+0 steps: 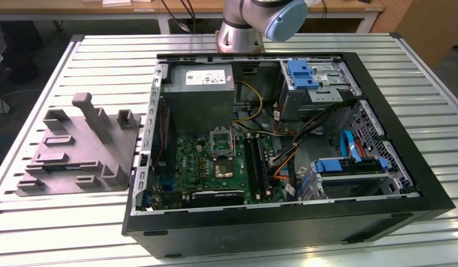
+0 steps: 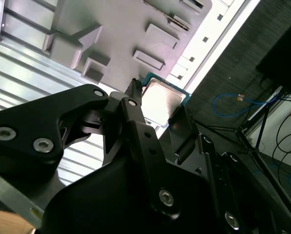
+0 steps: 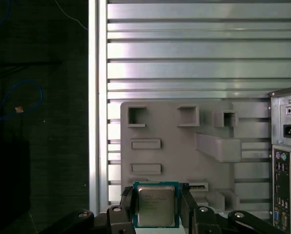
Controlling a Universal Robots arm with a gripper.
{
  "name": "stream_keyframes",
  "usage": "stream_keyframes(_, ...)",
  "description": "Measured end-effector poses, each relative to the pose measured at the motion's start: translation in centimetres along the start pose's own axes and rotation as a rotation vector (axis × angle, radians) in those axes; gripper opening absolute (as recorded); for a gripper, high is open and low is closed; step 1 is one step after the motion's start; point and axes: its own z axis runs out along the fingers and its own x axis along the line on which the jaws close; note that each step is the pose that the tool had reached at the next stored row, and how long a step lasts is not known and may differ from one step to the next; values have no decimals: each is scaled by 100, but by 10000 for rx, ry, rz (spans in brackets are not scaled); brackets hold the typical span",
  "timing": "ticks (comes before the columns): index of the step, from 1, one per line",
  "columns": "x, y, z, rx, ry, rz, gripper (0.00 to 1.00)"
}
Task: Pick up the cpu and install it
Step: 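Pick up the cpu and move it towards the insertion slot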
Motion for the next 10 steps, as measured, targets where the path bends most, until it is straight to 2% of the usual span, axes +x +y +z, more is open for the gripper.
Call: stream_keyframes(10, -27, 1, -1, 1, 1, 0, 47)
